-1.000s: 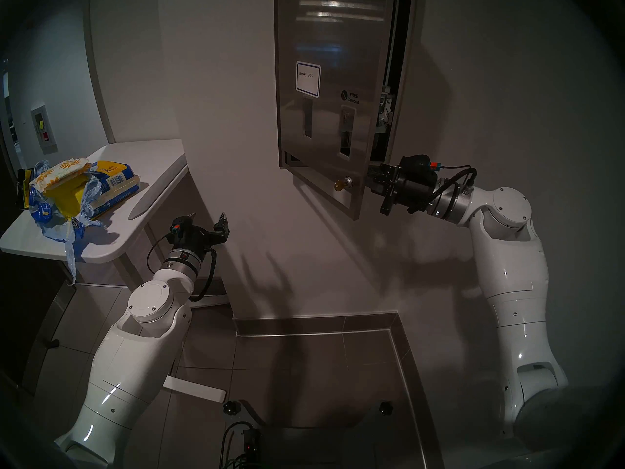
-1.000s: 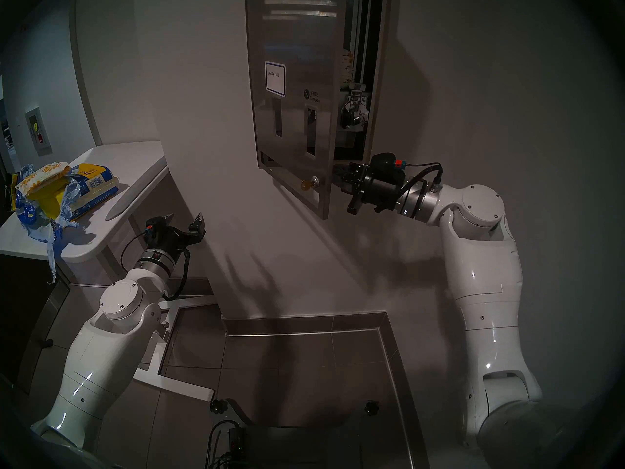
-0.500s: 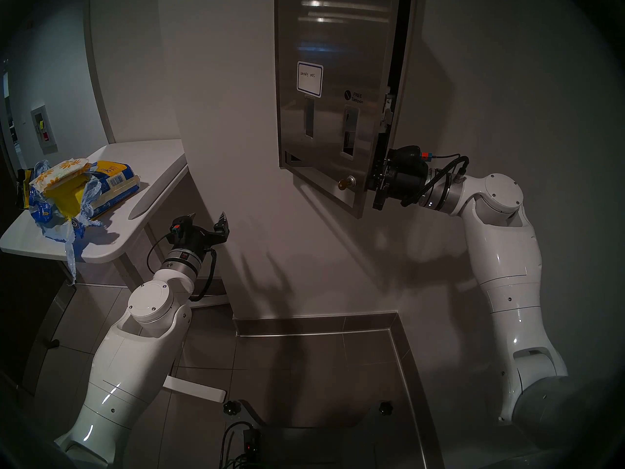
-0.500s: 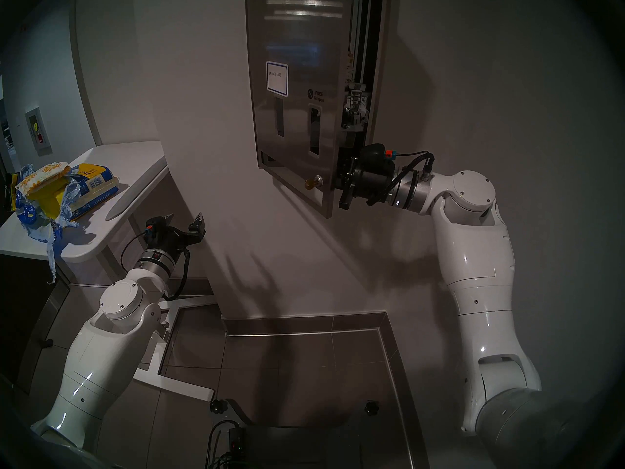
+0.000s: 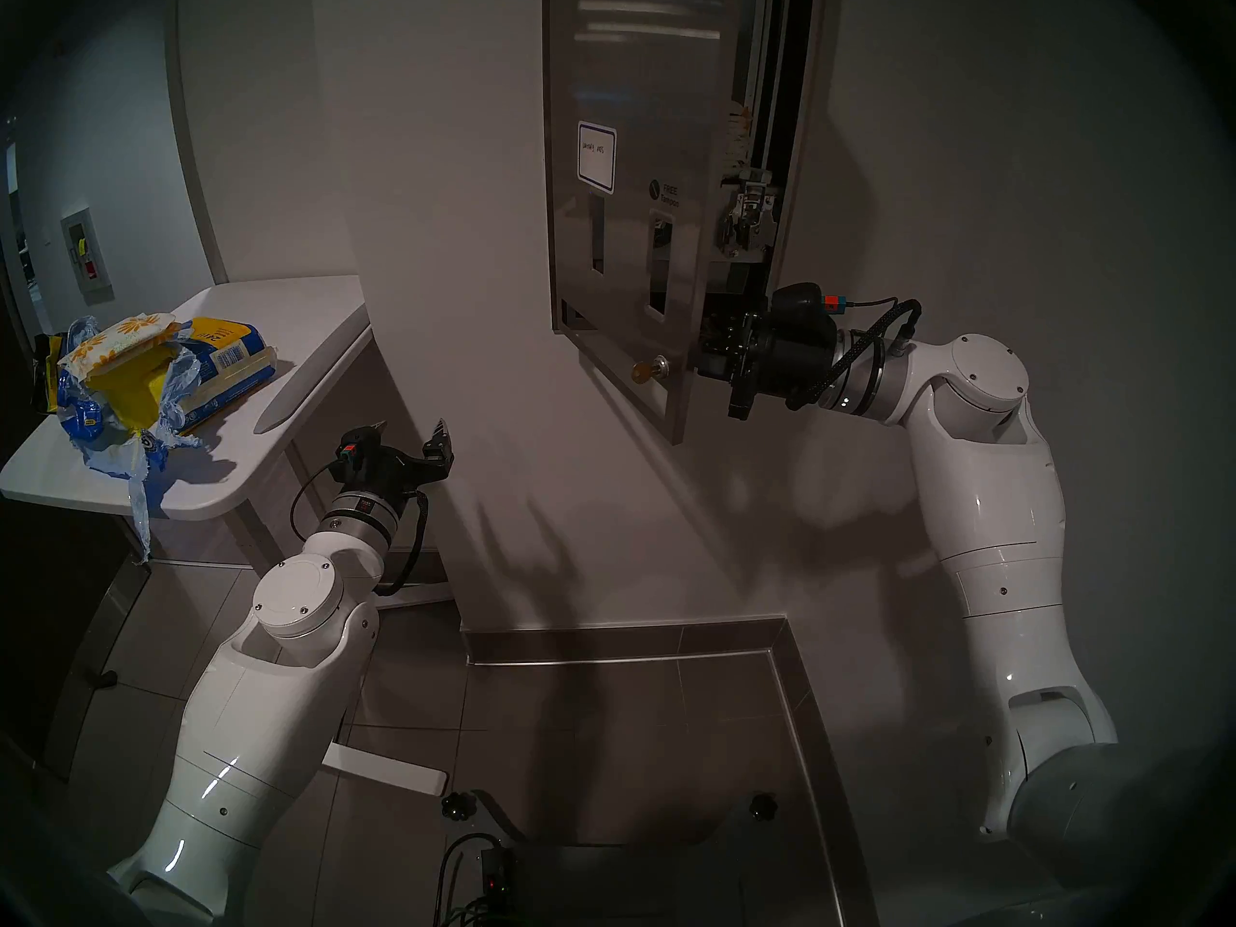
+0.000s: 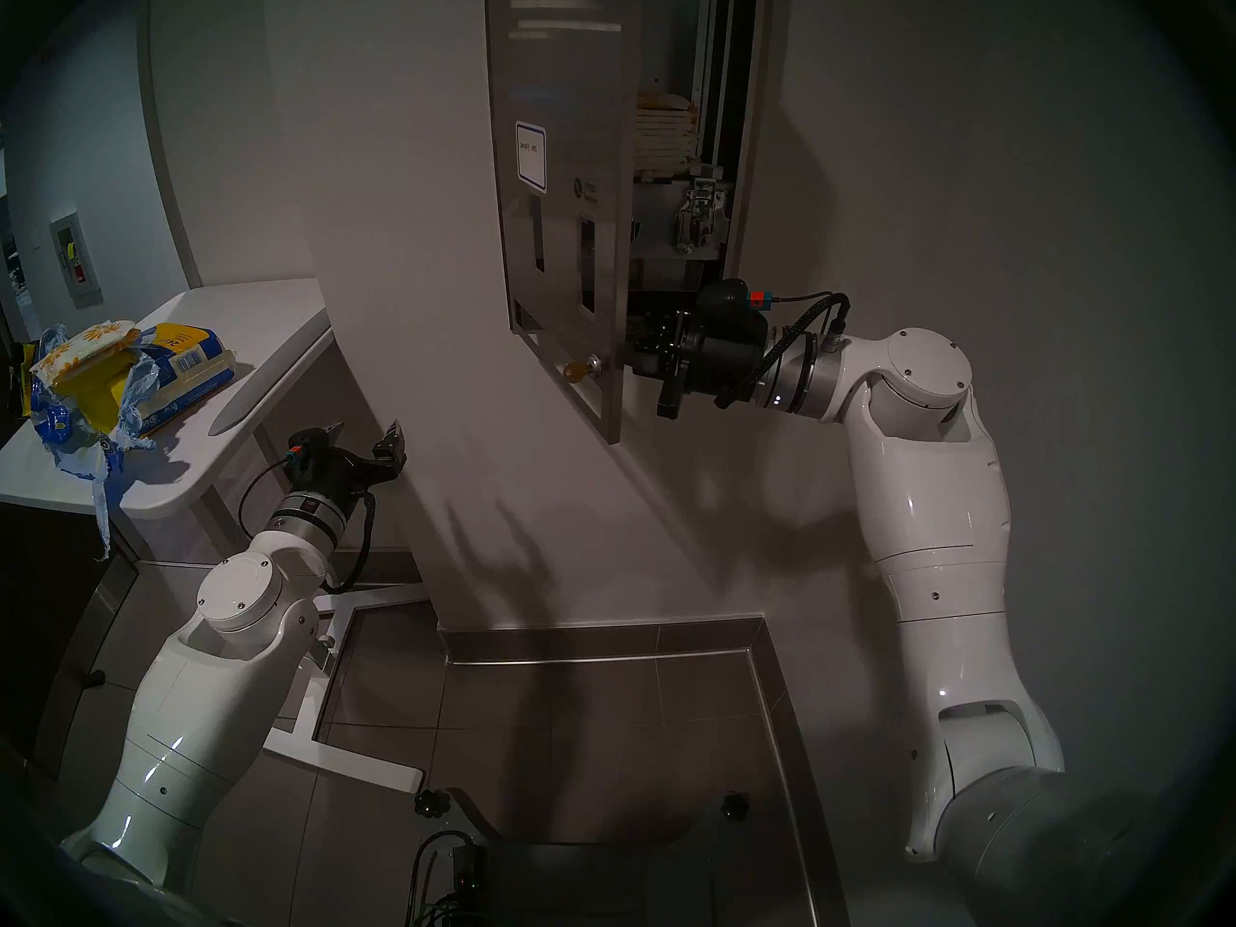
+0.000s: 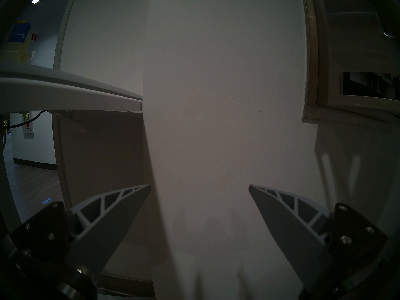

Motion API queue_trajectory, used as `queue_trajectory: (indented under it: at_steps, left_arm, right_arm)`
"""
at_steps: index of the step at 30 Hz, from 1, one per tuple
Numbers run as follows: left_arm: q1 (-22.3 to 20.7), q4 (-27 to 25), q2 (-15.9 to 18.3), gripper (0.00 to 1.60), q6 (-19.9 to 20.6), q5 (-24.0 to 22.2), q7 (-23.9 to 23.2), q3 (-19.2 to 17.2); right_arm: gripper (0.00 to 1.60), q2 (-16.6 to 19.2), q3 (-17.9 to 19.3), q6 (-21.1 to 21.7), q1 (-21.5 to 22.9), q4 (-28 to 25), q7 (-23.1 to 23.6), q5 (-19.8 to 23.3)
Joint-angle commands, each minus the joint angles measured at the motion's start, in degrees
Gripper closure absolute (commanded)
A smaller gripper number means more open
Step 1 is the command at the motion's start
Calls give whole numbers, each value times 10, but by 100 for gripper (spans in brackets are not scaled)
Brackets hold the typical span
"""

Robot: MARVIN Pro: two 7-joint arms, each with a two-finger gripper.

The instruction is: Open the dispenser door, put the pads inside, close the door

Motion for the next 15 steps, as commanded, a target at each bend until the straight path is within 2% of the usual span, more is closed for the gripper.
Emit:
queue_trajectory:
  at_steps: [1,15]
  left_arm:
    - [-15,-17,0,0,-8,0,0,-5]
    - [-15,-16,0,0,-8,0,0,-5]
  right_arm:
    - [160,-45,-2,13,17,-18,-28,20]
    - [160,-110,-29,32,31,-7,-62,37]
